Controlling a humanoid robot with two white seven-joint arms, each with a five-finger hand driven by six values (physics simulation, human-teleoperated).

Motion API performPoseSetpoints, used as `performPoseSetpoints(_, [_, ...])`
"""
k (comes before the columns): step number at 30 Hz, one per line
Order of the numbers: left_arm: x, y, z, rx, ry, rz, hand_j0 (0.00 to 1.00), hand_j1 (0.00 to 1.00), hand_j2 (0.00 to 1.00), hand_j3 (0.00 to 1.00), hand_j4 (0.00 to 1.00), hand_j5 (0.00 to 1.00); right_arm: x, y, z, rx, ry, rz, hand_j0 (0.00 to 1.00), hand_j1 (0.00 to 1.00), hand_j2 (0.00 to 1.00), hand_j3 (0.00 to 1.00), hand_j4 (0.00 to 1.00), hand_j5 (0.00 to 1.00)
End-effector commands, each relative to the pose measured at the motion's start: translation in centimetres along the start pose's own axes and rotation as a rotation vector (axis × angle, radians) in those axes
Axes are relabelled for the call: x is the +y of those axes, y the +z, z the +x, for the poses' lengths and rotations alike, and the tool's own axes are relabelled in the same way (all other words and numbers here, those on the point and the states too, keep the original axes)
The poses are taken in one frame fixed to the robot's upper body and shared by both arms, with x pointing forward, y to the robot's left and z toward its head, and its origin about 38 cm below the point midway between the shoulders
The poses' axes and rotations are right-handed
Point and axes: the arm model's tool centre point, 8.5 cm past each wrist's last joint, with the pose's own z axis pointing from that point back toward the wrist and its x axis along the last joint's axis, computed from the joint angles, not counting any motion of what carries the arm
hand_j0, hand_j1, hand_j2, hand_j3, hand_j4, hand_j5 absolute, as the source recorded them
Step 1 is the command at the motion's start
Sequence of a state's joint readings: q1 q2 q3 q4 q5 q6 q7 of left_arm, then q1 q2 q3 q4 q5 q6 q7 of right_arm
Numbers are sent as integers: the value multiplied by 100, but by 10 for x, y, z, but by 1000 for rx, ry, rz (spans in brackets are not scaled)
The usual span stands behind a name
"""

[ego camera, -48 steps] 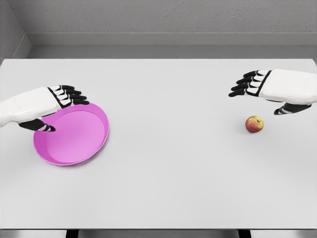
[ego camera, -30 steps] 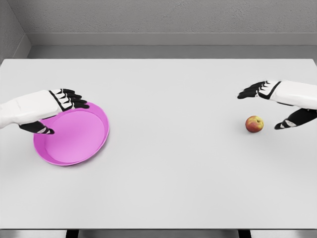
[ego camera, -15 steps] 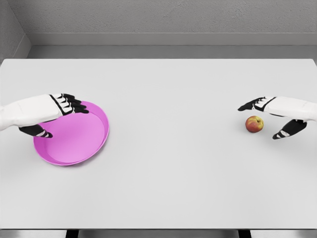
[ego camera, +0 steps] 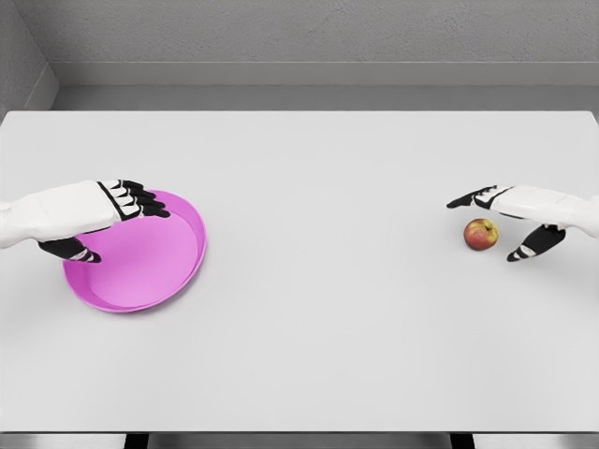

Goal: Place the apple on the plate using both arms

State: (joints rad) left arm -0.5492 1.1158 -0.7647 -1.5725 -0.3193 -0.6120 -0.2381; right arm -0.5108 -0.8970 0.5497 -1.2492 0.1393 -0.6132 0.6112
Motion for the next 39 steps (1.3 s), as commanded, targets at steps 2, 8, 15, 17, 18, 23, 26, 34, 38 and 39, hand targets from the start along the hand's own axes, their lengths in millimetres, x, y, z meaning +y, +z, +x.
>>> performPoseSetpoints(2, [0, 0, -1, 3, 6, 4, 100, 100, 100, 100, 100, 100, 8, -5, -6, 18, -19, 12, 100, 100, 100, 100, 100, 100])
performPoseSetpoints(8, [-1, 0, -3, 9, 9, 4, 100, 100, 100, 100, 100, 100, 6, -11, -9, 30, -11, 11, 100, 100, 100, 100, 100, 100])
performPoseSetpoints(15, [-1, -2, -3, 5, 12, 8, 100, 100, 100, 100, 100, 100, 7, -19, -10, 27, -20, 12, 100, 100, 100, 100, 100, 100])
performPoseSetpoints(17, [-1, -2, -3, 6, 11, 7, 100, 100, 100, 100, 100, 100, 8, -19, -10, 26, -19, 14, 100, 100, 100, 100, 100, 100])
performPoseSetpoints(18, [-1, -2, -3, 6, 11, 7, 100, 100, 100, 100, 100, 100, 8, -20, -9, 25, -20, 14, 100, 100, 100, 100, 100, 100])
performPoseSetpoints(23, [-1, -1, -3, 7, 12, 6, 100, 100, 100, 100, 100, 100, 8, -21, -9, 24, -17, 17, 87, 87, 87, 87, 87, 87])
performPoseSetpoints(26, [0, -1, -3, 7, 10, 7, 100, 100, 100, 100, 100, 100, 8, -21, -9, 24, -17, 18, 80, 80, 80, 80, 80, 80])
performPoseSetpoints(34, [-1, 0, -6, 17, 15, 6, 100, 100, 100, 100, 100, 100, 8, -21, -9, 24, -17, 18, 55, 55, 55, 55, 55, 55])
performPoseSetpoints(38, [1, 0, -7, 17, 11, 9, 100, 100, 100, 100, 100, 100, 8, -21, -9, 21, -19, 15, 47, 47, 47, 47, 47, 47])
performPoseSetpoints(39, [1, 0, -7, 17, 11, 9, 100, 100, 100, 100, 100, 100, 7, -21, -8, 19, -20, 13, 47, 47, 47, 47, 47, 47])
